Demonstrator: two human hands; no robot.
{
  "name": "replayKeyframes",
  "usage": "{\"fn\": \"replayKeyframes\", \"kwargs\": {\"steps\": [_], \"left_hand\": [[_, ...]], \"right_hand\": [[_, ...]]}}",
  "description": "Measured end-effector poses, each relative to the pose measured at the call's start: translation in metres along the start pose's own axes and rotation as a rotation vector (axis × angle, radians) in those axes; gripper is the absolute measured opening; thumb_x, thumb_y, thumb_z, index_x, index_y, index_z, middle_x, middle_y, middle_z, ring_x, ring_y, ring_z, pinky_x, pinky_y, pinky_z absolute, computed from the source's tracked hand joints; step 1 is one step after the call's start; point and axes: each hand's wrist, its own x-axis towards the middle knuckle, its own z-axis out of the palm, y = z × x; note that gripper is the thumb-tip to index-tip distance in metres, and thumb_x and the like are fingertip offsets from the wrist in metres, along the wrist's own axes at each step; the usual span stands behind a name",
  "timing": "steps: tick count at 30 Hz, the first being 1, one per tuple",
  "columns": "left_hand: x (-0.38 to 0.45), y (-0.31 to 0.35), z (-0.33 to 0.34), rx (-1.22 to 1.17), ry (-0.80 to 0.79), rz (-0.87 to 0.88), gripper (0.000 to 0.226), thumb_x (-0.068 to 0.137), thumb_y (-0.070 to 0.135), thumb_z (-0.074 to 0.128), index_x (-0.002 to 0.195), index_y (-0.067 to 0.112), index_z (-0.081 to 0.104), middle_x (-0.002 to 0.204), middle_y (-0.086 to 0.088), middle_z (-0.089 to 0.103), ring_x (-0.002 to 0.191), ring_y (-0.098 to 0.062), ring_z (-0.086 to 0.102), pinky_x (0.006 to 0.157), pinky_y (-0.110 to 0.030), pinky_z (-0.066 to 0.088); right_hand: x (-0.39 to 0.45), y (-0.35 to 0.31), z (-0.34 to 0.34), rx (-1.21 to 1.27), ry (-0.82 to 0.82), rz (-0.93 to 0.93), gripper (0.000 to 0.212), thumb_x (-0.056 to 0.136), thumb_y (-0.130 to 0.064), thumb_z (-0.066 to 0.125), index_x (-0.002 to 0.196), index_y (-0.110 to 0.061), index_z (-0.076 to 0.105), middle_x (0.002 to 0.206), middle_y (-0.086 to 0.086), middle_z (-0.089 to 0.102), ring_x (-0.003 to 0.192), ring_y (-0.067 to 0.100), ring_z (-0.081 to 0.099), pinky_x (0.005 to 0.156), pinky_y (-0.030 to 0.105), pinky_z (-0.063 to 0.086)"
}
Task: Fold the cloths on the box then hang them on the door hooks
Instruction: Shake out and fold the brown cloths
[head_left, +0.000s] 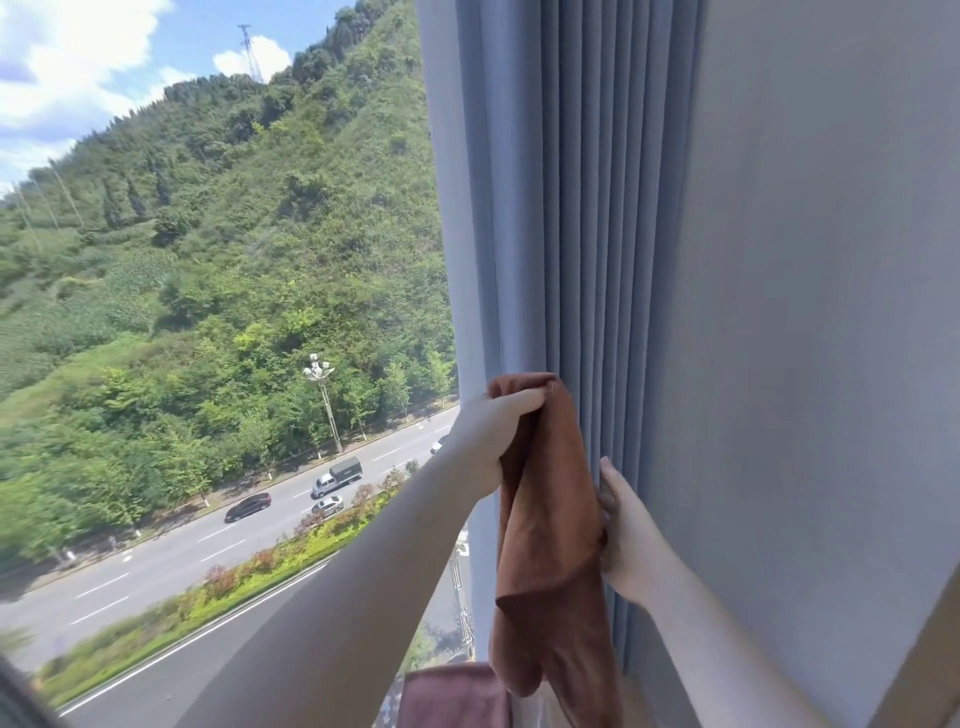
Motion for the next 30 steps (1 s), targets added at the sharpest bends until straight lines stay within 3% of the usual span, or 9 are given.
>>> {"fn": "replayKeyframes", "kwargs": {"steps": [2,5,8,13,17,20,23,27,30], "left_hand": [[-0.001,0.008,0.001,-0.018,-0.022,-0.012,0.016,0.090,0.012,0.074,0.085,0.025,0.083,0.093,-0.007,0.080,0.094,-0.023,0.075,0.082,-0.036,0.061],[0.000,0.014,-0.001,-0.025,-0.031,0.009,0.015,0.090,0.012,0.073,0.097,0.022,0.083,0.100,-0.007,0.080,0.099,-0.023,0.075,0.085,-0.036,0.061],[0.002,0.013,-0.005,-0.012,-0.013,0.041,0.018,0.089,0.012,0.073,0.102,0.022,0.082,0.104,-0.008,0.079,0.104,-0.024,0.074,0.094,-0.041,0.059],[0.007,0.008,-0.015,0.052,0.052,0.008,0.009,0.086,0.015,0.076,0.086,0.021,0.083,0.100,-0.011,0.079,0.103,-0.029,0.074,0.097,-0.048,0.058],[0.003,0.002,-0.023,0.100,0.031,-0.044,0.019,0.090,0.015,0.073,0.109,0.012,0.075,0.105,-0.013,0.078,0.103,-0.030,0.074,0.097,-0.046,0.058],[0.000,-0.005,-0.029,0.146,0.055,-0.087,0.023,0.089,0.019,0.074,0.111,0.014,0.073,0.105,-0.015,0.077,0.101,-0.031,0.074,0.096,-0.049,0.058],[-0.001,-0.016,-0.038,0.135,0.091,-0.123,0.014,0.086,0.016,0.075,0.100,0.018,0.075,0.103,-0.017,0.077,0.099,-0.033,0.074,0.094,-0.049,0.059],[0.009,-0.035,-0.054,0.110,0.064,-0.129,0.043,0.071,0.018,0.076,0.111,0.003,0.071,0.115,-0.028,0.071,0.106,-0.040,0.071,0.099,-0.052,0.055],[0.006,-0.039,-0.057,0.075,0.150,-0.146,0.037,0.073,0.012,0.071,0.109,0.007,0.073,0.107,-0.024,0.074,0.102,-0.037,0.072,0.097,-0.056,0.055]], "right_hand": [[0.011,0.019,-0.013,0.008,-0.025,0.048,0.105,0.061,-0.088,0.072,0.144,-0.026,0.057,0.137,0.004,0.068,0.130,0.030,0.061,0.119,0.053,0.037],[0.019,0.037,-0.024,0.021,-0.065,0.132,0.120,0.047,-0.094,0.072,0.144,-0.026,0.059,0.139,0.006,0.066,0.132,0.033,0.059,0.122,0.053,0.032],[0.005,0.033,-0.018,0.001,-0.073,0.161,0.111,0.059,-0.097,0.058,0.144,-0.024,0.059,0.139,0.008,0.066,0.131,0.033,0.059,0.121,0.051,0.035],[-0.012,0.011,-0.010,0.037,-0.194,0.091,0.099,0.079,-0.092,0.035,0.145,-0.022,0.057,0.142,0.011,0.063,0.134,0.031,0.058,0.120,0.054,0.034],[-0.023,-0.008,0.001,0.065,-0.260,-0.005,0.078,0.096,-0.075,0.034,0.137,-0.017,0.065,0.137,0.014,0.066,0.129,0.033,0.062,0.118,0.053,0.038],[-0.030,-0.019,0.008,0.131,-0.280,-0.059,0.064,0.104,-0.061,0.034,0.140,-0.017,0.062,0.140,0.011,0.064,0.131,0.031,0.060,0.120,0.054,0.033],[-0.038,-0.031,0.013,0.194,-0.328,-0.079,0.063,0.107,-0.053,0.035,0.136,-0.004,0.061,0.136,0.017,0.066,0.126,0.031,0.065,0.118,0.048,0.036],[-0.041,-0.041,0.016,0.175,-0.363,-0.084,0.067,0.107,-0.055,0.036,0.139,0.000,0.057,0.136,0.022,0.065,0.127,0.034,0.063,0.118,0.049,0.036],[-0.044,-0.048,0.015,0.184,-0.309,-0.150,0.068,0.105,-0.055,0.041,0.138,0.002,0.057,0.133,0.025,0.065,0.125,0.037,0.065,0.112,0.051,0.043]]}}
